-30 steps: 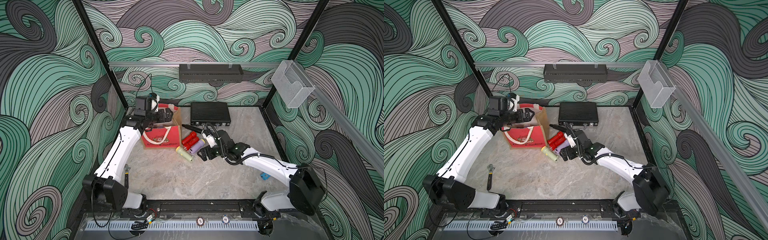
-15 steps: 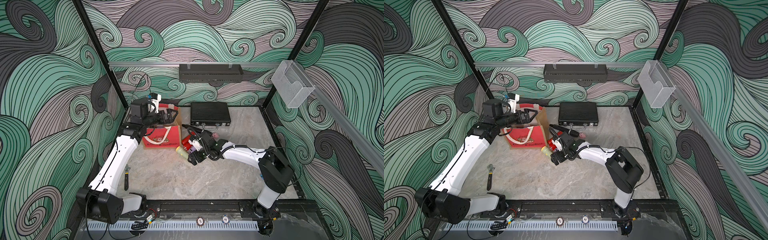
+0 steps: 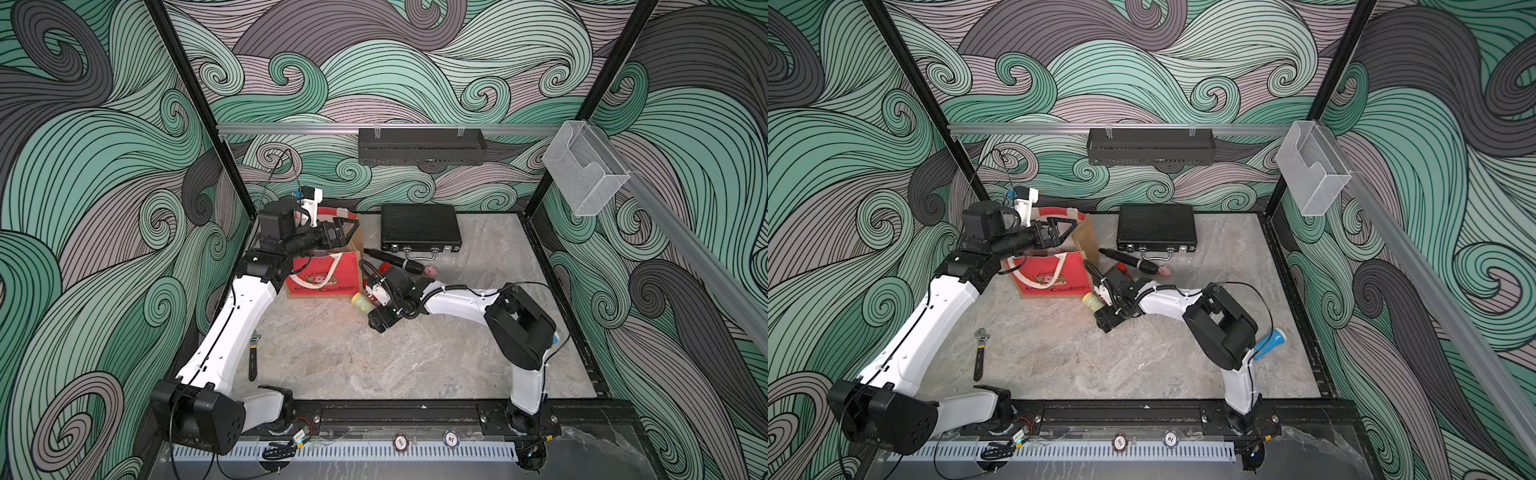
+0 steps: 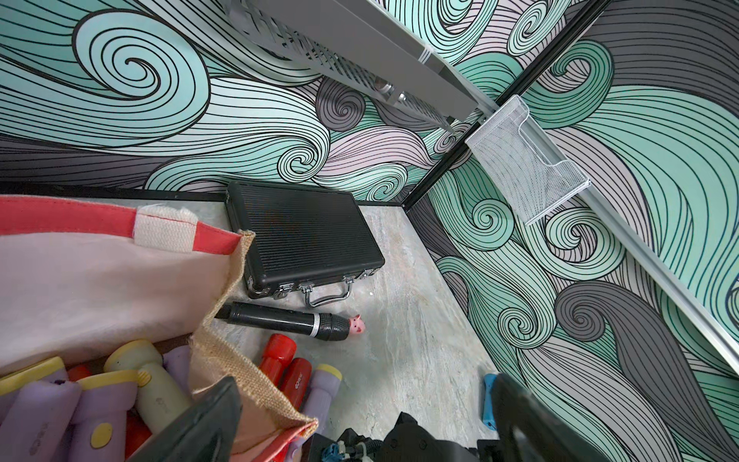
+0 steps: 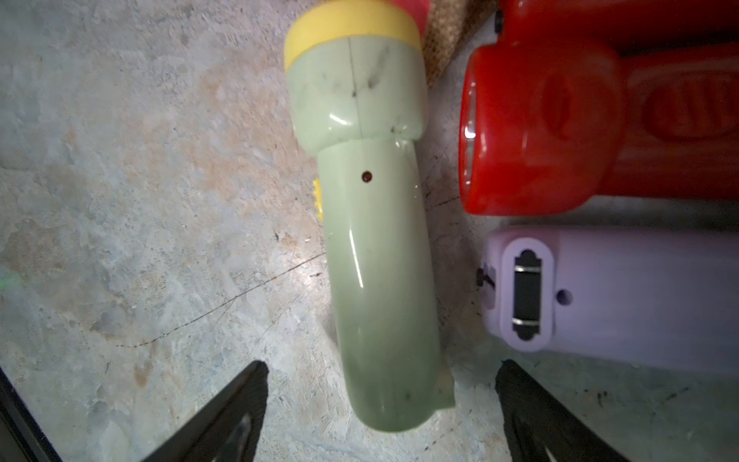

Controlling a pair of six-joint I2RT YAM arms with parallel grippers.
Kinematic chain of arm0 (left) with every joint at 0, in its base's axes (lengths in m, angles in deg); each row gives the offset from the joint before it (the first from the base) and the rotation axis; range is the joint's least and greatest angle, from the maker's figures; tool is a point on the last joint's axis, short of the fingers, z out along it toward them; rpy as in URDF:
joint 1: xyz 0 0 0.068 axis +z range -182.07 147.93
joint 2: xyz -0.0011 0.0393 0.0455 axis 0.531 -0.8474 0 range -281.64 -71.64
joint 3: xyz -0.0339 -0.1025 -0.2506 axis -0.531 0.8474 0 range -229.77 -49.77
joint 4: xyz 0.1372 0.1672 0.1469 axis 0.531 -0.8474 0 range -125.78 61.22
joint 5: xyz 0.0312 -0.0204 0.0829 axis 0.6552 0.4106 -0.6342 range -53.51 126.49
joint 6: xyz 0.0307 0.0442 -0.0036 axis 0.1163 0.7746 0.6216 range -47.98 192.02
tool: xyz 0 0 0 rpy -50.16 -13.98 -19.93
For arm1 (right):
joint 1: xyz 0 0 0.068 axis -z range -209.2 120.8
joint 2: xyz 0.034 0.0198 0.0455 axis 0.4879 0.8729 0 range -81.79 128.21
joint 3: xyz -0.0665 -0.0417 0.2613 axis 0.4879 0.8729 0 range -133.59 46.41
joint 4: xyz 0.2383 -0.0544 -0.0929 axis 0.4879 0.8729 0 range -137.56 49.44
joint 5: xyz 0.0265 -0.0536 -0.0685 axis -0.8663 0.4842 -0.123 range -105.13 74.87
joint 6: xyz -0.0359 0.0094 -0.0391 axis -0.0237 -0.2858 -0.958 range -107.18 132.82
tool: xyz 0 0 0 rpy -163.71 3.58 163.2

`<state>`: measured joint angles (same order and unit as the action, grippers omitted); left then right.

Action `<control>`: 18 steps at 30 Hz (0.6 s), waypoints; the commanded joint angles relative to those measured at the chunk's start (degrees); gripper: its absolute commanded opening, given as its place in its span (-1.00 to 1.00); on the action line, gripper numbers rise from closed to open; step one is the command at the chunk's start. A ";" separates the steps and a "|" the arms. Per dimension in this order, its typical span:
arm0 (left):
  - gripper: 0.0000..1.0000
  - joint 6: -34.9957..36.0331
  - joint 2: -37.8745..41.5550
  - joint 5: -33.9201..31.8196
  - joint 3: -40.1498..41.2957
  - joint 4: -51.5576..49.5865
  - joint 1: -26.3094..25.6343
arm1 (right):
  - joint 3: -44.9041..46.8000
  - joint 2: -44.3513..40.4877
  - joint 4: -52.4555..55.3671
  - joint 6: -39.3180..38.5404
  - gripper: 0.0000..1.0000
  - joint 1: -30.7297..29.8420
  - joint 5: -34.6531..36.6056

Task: Put the flashlights into the tote bags
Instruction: Pick up the flashlight from the center of the board.

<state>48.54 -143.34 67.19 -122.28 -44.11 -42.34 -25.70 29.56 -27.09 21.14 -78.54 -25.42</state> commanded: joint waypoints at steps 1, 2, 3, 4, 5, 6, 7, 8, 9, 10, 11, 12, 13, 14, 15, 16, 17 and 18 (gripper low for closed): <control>0.97 -0.70 1.31 1.38 -0.18 1.87 -0.19 | -1.10 1.10 0.47 -0.58 0.71 -0.23 1.37; 0.97 -0.73 1.31 1.38 -0.18 1.95 -0.16 | -1.18 1.31 0.45 -0.51 0.68 -0.23 1.57; 0.97 -0.84 1.31 1.46 -0.08 2.06 -0.15 | -1.10 1.37 0.36 -0.43 0.66 -0.23 1.83; 0.97 -1.00 1.32 1.47 -0.01 2.27 -0.14 | -1.01 1.46 0.36 -0.32 0.64 -0.23 2.06; 0.97 -0.99 1.21 1.47 -0.03 2.36 -0.15 | -0.81 1.50 0.38 -0.15 0.61 -0.23 2.27; 0.97 -1.04 1.13 1.56 -0.02 2.44 -0.16 | -0.68 1.59 -0.86 0.07 0.57 -0.23 2.49; 0.97 -1.10 1.05 1.62 -0.04 2.52 -0.13 | -0.61 1.72 -1.58 0.27 0.55 -0.23 2.56; 0.97 -1.08 0.97 1.65 -0.08 2.59 -0.19 | -0.57 1.84 -1.94 0.38 0.53 -0.18 2.55; 0.97 -1.16 0.90 1.73 -0.17 2.65 -0.12 | -0.52 2.02 -2.24 0.53 0.51 -0.23 2.61; 0.97 -1.13 0.78 1.78 -0.17 2.67 -0.18 | -0.65 2.16 -2.47 0.71 0.51 -0.26 2.63; 0.97 -1.24 0.69 1.87 -0.16 2.70 -0.18 | -0.56 2.27 -2.82 0.82 0.50 -0.29 2.64; 0.97 -1.26 0.61 1.99 -0.30 2.69 -0.20 | -0.57 2.29 -3.13 0.91 0.49 -0.31 2.56; 0.97 -1.21 0.63 1.95 -0.37 2.64 -0.15 | -0.48 2.38 -3.48 0.98 0.48 -0.31 2.53; 0.97 -1.21 0.59 1.96 -0.49 2.59 -0.14 | -0.31 2.46 -3.96 1.09 0.47 -0.26 2.61; 0.97 -1.15 0.60 1.93 -0.54 2.65 -0.14 | -0.30 2.59 -4.31 1.17 0.45 -0.32 2.63; 0.97 -1.18 0.60 1.91 -0.57 2.44 -0.19 | -0.43 2.73 -4.42 1.15 0.44 -0.29 2.57; 0.97 -1.12 0.60 1.91 -0.61 2.53 -0.19 | -0.60 3.03 -4.37 1.18 0.42 -0.31 2.70; 0.97 -1.19 0.60 1.94 -0.67 2.61 -0.18 | -0.73 3.17 -4.47 1.17 0.40 -0.32 2.80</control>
<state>47.73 -143.34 68.06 -122.15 -42.86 -42.34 -25.92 31.73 -30.72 22.23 -78.61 -23.84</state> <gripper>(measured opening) 0.985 0.705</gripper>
